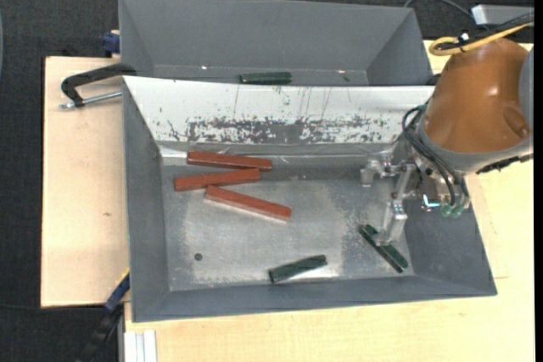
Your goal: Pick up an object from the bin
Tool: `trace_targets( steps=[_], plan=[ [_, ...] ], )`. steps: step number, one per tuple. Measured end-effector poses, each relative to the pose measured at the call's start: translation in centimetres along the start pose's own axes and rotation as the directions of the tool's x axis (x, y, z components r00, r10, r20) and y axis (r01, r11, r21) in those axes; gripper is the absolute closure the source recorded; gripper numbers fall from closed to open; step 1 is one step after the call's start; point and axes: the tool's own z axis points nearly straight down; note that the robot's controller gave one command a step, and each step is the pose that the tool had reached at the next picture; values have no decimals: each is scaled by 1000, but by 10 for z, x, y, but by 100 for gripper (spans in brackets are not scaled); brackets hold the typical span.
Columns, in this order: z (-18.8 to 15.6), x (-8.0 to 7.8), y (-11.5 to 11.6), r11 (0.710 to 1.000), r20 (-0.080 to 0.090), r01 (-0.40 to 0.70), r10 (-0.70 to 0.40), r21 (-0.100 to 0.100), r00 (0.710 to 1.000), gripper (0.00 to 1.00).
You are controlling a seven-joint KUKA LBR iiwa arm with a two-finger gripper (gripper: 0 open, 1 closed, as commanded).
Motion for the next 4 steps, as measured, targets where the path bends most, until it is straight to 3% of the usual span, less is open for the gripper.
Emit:
trace_targets(
  steps=[1,2,3,4],
  plan=[
    [-3,-1,0,1000,6,1,-1,1,1000,0],
    [36,0,-28,995,11,98,-98,2,995,0],
    [59,11,-41,939,1,345,-345,1,939,0],
    [55,12,-59,896,9,443,-443,4,896,0]
  ],
)
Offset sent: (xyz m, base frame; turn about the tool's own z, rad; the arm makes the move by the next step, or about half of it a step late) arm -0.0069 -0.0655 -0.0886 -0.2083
